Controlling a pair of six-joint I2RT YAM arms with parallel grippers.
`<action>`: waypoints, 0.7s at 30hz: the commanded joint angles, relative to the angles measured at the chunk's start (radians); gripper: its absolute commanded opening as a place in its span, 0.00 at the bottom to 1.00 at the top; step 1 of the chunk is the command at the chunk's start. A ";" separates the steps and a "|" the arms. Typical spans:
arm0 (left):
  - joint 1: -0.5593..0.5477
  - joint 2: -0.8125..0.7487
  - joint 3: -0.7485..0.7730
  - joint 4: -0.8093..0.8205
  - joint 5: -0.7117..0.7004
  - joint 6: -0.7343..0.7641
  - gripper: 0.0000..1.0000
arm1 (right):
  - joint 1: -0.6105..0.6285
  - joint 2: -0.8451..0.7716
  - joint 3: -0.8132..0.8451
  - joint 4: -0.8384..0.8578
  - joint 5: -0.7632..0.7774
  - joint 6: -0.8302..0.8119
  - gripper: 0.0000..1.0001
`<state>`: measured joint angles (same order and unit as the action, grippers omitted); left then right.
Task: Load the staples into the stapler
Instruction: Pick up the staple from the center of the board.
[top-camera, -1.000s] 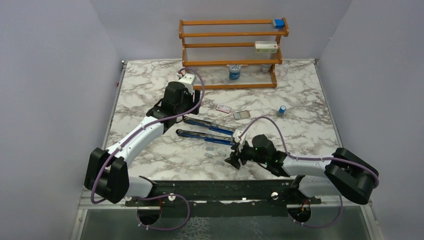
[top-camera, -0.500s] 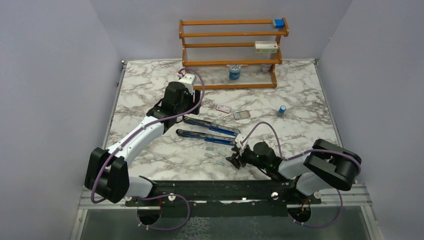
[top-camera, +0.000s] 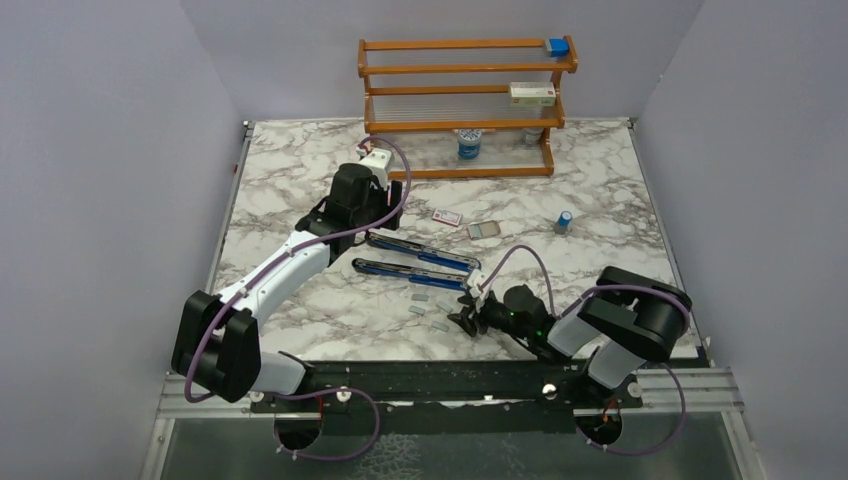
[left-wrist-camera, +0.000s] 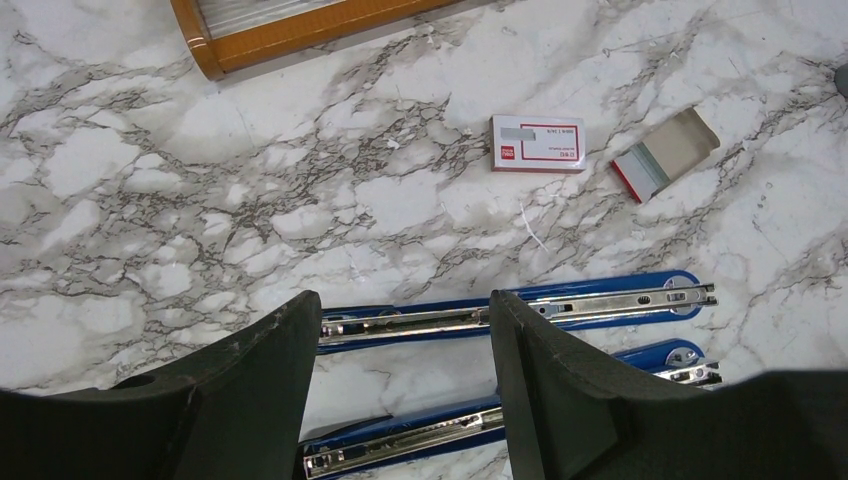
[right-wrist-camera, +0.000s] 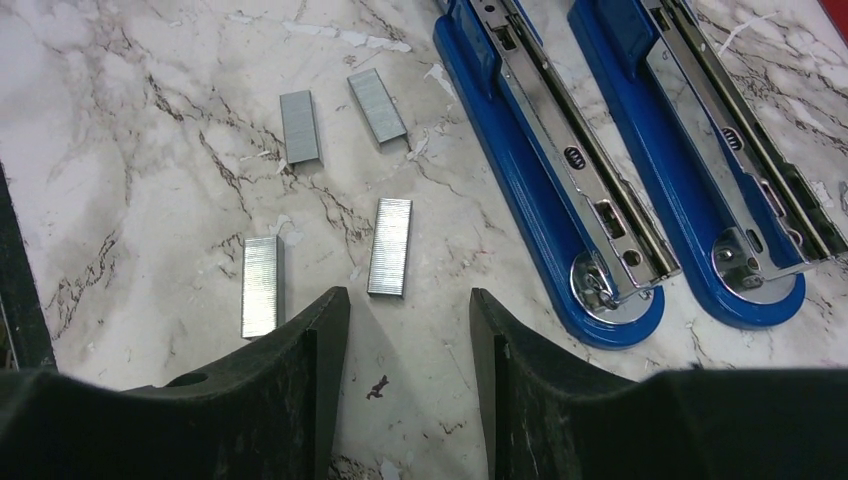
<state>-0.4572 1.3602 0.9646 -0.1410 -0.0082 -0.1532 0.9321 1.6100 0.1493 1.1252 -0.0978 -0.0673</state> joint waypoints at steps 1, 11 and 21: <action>0.009 -0.008 0.017 0.018 0.021 0.002 0.66 | 0.013 0.060 0.008 0.073 -0.021 -0.003 0.49; 0.012 -0.009 0.019 0.018 0.022 0.007 0.66 | 0.017 0.137 0.018 0.124 -0.025 0.028 0.43; 0.015 -0.004 0.021 0.015 0.028 0.009 0.66 | 0.021 0.141 0.040 0.066 -0.020 -0.005 0.39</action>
<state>-0.4507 1.3602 0.9646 -0.1394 -0.0048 -0.1528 0.9432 1.7271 0.1795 1.2530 -0.1173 -0.0544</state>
